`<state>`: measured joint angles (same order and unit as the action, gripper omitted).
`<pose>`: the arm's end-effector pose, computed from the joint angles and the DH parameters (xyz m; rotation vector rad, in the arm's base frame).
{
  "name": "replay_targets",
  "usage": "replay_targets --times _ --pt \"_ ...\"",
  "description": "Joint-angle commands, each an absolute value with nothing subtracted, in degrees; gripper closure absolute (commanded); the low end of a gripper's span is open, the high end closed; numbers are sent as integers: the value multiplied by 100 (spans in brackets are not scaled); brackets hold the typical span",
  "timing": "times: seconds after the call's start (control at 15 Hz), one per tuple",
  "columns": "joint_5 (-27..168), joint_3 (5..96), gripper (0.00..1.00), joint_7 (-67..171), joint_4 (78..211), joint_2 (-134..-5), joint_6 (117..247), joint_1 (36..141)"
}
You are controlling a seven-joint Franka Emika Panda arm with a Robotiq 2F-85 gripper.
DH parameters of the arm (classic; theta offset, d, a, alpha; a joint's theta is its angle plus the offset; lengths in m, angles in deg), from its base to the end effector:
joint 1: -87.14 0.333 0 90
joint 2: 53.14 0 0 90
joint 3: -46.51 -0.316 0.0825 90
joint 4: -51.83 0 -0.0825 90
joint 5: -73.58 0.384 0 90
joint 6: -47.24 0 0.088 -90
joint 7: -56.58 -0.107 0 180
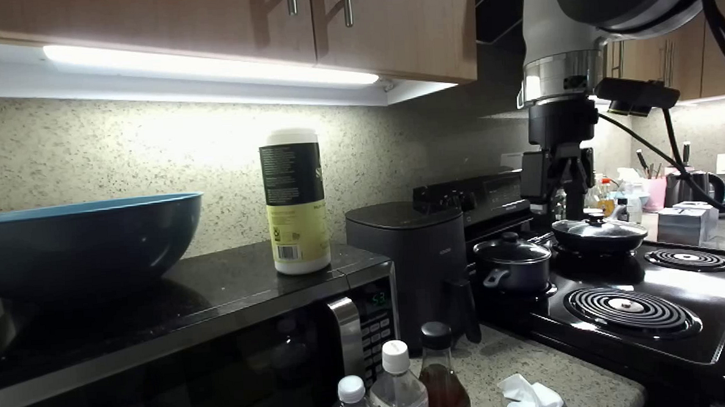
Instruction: Pick up the small tissue paper and put it on top of the air fryer.
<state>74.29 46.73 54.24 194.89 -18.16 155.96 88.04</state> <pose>0.3662 0.0052 0.4925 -3.1269 0.0504 -0.0169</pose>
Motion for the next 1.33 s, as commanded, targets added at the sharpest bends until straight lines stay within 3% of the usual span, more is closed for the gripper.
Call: replay_targets --times 0.0,0.67,1.27 --pt "7447 4643 0 5443 19477 -1819 15581 8766" --pt "7627 4726 0 5592 20097 -3025 17194 8812" --pt "7582 4721 0 5553 20086 -3545 17115 8772"
